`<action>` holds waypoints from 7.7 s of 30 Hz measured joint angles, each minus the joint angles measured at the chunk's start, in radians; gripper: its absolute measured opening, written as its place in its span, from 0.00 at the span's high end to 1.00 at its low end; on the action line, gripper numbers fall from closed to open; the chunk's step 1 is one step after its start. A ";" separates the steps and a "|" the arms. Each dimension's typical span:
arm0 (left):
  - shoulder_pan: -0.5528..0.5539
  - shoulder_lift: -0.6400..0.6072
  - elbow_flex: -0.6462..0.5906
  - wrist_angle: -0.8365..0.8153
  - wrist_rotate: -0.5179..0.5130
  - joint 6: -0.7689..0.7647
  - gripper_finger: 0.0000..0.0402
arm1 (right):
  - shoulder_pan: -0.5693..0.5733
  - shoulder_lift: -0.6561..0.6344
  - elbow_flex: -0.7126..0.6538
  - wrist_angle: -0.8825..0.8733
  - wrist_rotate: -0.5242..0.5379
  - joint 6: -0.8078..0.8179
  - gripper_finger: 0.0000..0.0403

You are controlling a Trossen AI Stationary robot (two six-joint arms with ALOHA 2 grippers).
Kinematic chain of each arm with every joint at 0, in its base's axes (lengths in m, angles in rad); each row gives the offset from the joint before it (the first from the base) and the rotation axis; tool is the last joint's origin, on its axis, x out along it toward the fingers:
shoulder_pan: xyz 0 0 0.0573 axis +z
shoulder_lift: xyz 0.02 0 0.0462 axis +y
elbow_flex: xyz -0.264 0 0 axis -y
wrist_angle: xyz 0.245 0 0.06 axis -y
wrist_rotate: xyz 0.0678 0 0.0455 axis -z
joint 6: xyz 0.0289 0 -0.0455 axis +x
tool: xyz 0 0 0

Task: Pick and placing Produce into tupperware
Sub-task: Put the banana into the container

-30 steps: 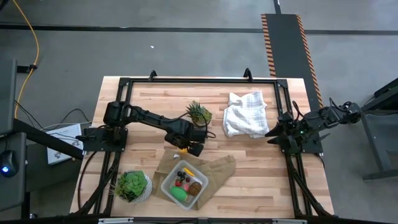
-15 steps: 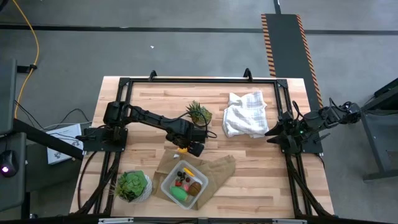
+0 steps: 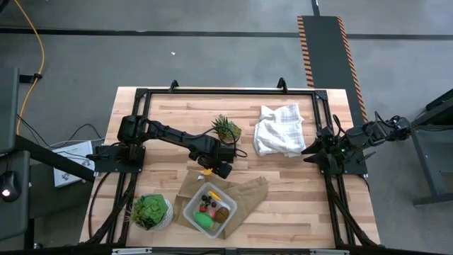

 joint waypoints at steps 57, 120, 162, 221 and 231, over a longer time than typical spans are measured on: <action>0.036 0.000 0.573 -0.099 -0.009 0.383 0.66 | 0.000 0.000 0.000 0.001 0.005 0.005 0.50; 0.099 -0.472 0.784 -0.704 -0.099 0.939 0.66 | 0.000 0.002 0.000 0.095 0.534 0.240 0.50; -0.304 -0.824 -0.542 0.574 0.111 0.531 0.66 | 0.000 0.160 0.000 0.169 0.523 0.334 0.50; -0.388 -0.290 -0.180 0.382 0.063 0.452 0.66 | 0.003 0.134 0.000 0.131 0.166 0.138 0.50; -0.387 -0.274 -0.181 0.381 0.102 0.392 0.66 | 0.003 0.125 0.000 0.116 0.151 0.130 0.50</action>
